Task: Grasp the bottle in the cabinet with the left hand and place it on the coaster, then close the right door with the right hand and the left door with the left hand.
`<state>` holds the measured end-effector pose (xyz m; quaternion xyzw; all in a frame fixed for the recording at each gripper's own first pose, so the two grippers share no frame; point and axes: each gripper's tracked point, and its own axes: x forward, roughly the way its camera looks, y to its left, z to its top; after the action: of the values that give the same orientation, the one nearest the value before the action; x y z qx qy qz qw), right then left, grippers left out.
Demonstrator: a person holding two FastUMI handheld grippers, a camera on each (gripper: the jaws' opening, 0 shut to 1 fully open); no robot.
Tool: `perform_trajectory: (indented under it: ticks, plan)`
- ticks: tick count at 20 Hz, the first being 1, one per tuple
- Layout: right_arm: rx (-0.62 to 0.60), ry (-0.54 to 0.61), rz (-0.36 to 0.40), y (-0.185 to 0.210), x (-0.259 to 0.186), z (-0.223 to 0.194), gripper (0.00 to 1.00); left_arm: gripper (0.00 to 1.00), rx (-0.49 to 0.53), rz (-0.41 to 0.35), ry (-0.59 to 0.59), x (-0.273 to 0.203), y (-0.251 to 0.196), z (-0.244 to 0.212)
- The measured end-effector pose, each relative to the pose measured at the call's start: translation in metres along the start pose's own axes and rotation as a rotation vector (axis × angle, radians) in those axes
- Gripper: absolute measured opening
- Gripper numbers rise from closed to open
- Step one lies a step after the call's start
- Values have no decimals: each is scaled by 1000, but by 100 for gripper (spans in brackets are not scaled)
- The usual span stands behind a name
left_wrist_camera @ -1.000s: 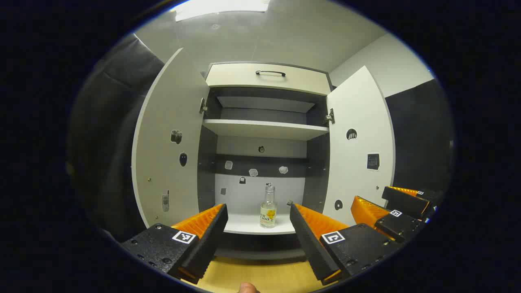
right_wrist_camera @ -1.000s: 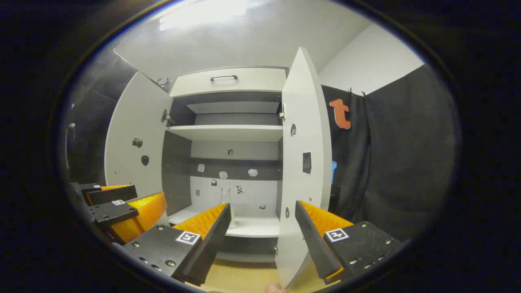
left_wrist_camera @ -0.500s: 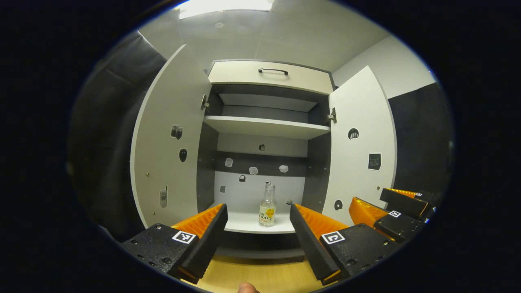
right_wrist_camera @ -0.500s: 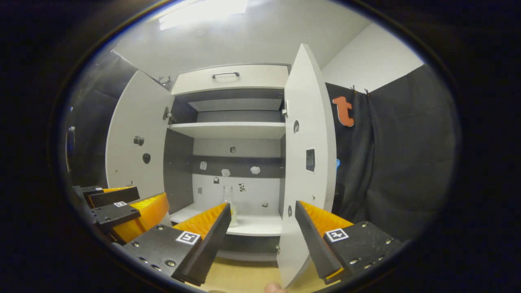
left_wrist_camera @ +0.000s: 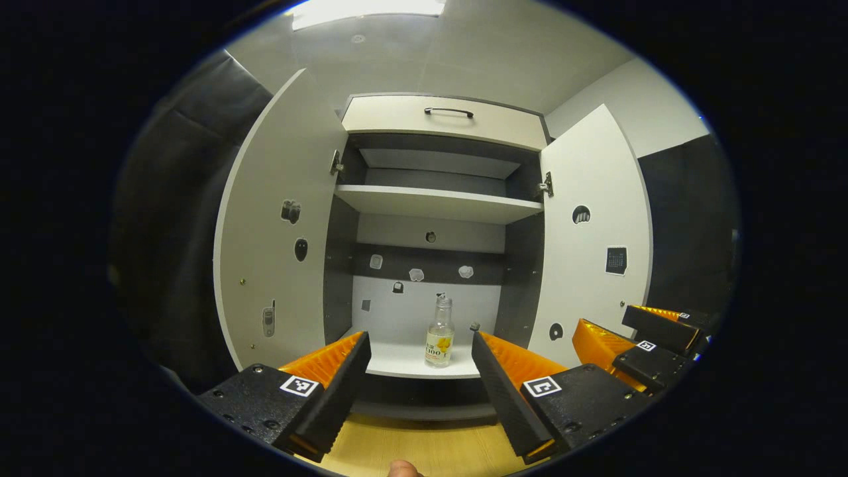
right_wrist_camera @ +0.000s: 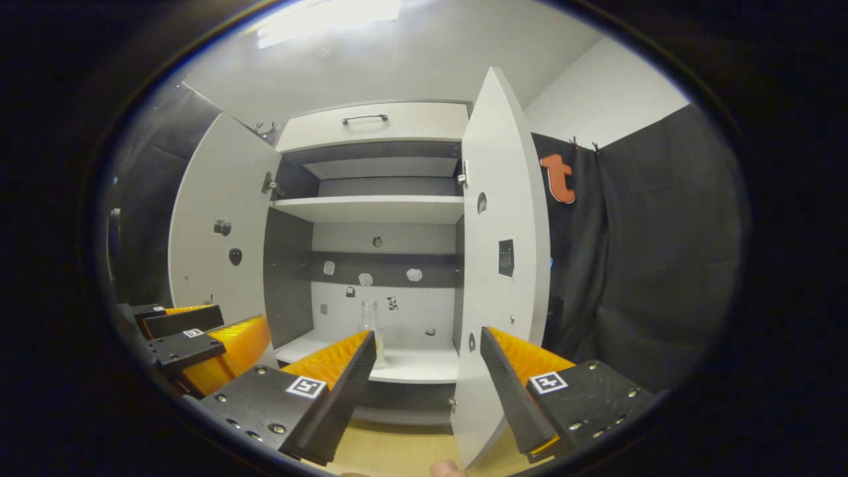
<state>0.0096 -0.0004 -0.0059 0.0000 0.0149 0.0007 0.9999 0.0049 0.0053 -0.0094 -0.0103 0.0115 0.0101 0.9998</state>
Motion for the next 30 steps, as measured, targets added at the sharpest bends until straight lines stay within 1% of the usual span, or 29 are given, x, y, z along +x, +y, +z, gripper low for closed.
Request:
perform_trajectory:
  ticks: [13,20,22,25,30]
  plan:
    - [4,-8,-11,-1,1,3,96,96,7,-13,14,11,0,-5]
    - [0,0,-2,7,16,-4,96,96,5,-4,14,26,12,-7]
    - [5,-3,-3,10,21,-4,96,96,7,-17,11,36,14,-7]
    - [13,-11,2,15,24,-2,96,96,24,-76,28,61,8,-14]
    - [25,-22,-29,3,19,3,96,96,28,-102,53,121,4,-25]
